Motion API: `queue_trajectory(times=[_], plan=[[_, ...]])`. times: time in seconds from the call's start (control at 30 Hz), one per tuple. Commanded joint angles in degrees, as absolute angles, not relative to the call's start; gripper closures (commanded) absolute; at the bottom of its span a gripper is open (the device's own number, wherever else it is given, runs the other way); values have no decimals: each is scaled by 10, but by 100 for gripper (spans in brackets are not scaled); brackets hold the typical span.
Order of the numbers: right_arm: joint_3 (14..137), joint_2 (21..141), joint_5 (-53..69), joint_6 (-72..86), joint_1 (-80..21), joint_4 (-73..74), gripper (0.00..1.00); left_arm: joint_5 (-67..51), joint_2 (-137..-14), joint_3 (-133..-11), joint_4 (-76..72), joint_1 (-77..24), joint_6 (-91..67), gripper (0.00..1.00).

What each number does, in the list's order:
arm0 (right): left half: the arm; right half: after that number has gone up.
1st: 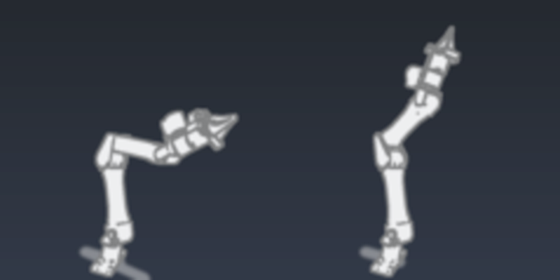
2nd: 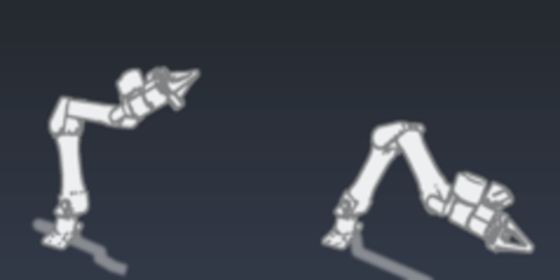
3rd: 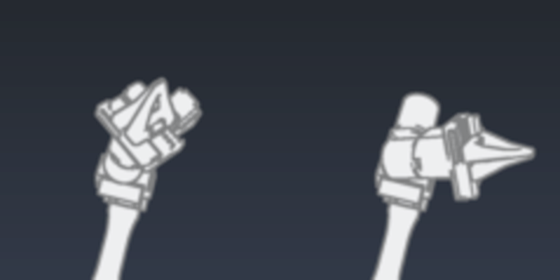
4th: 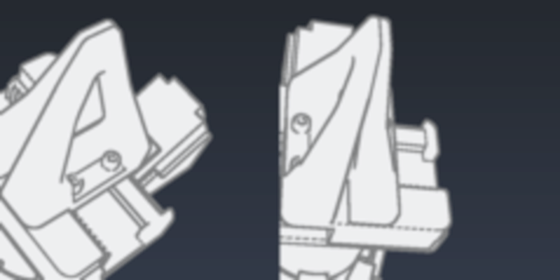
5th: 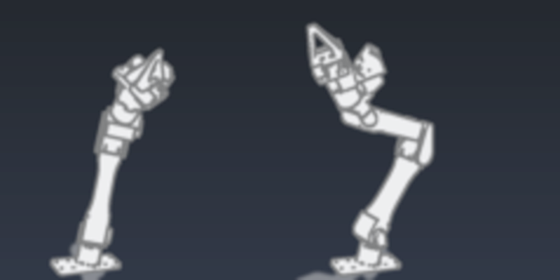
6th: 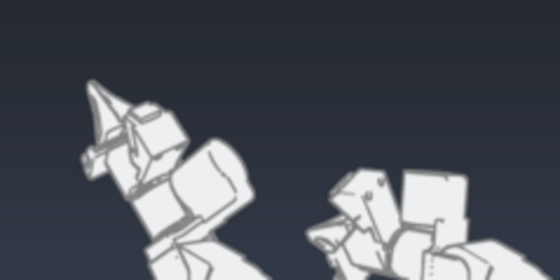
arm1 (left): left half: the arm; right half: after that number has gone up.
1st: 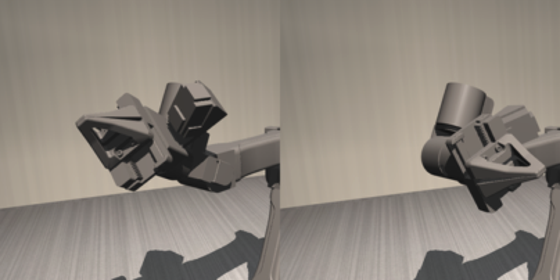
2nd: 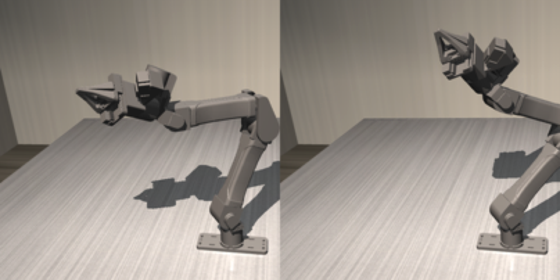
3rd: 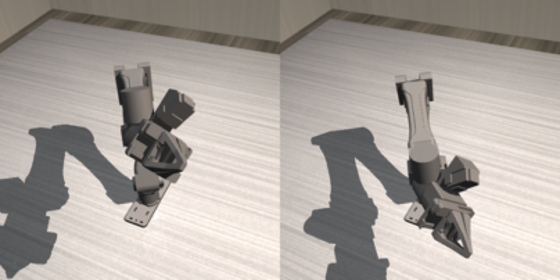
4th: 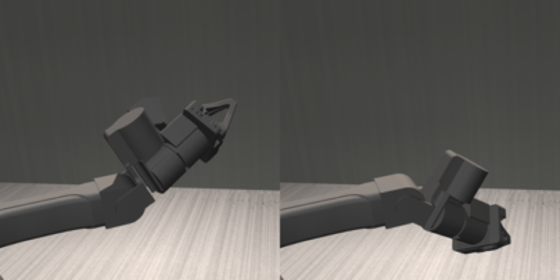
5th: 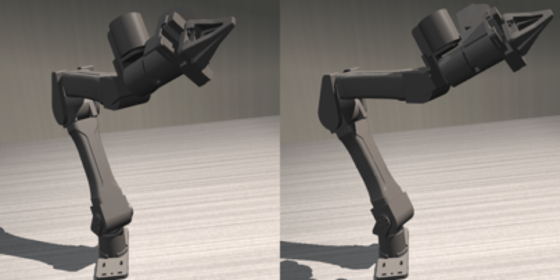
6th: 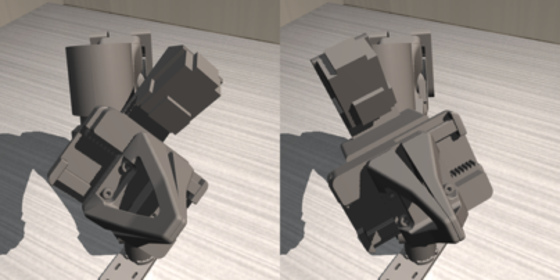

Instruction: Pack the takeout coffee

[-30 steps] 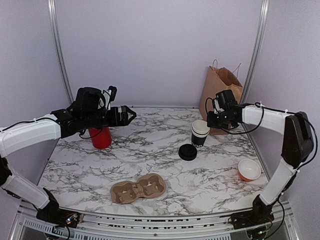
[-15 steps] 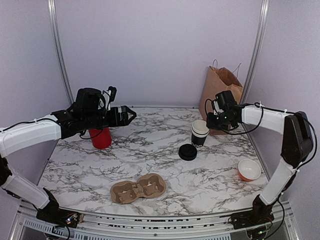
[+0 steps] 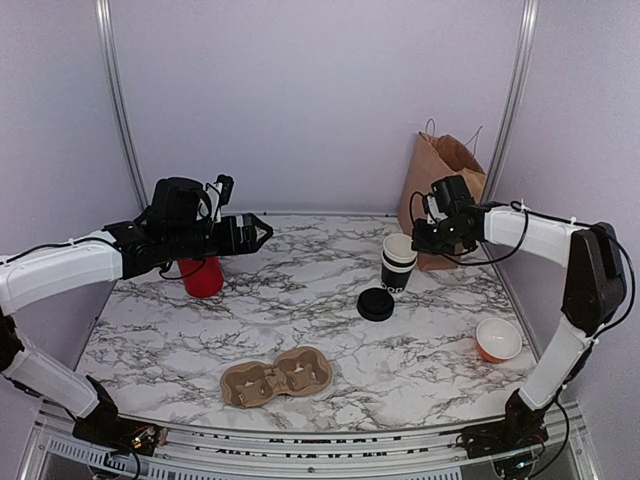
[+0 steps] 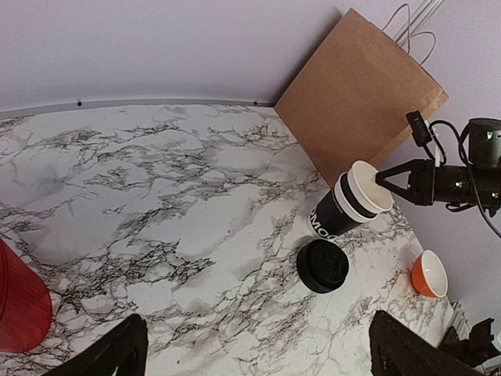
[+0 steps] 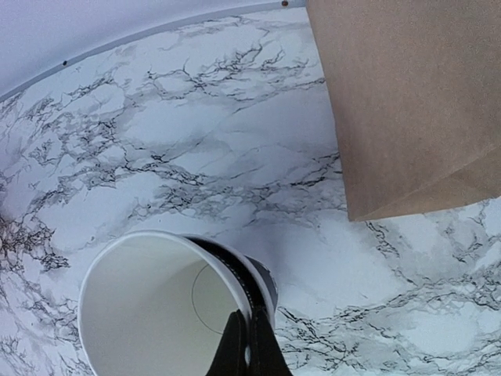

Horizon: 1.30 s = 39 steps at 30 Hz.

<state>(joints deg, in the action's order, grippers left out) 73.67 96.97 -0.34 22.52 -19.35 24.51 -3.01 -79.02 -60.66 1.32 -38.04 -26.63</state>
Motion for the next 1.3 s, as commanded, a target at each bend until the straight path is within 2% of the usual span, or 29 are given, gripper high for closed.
queue_trajectory(times=[0.0,0.73,1.27], plan=[[768,957,5,230,-191,252,100,-38,-779,-602,-3,-379,-268,1],[887,911,-22,197,-201,330,100,-38,-774,-610,-7,-379,-264,1],[931,1015,19,188,-396,336,100,45,-748,-607,22,-378,-266,1]])
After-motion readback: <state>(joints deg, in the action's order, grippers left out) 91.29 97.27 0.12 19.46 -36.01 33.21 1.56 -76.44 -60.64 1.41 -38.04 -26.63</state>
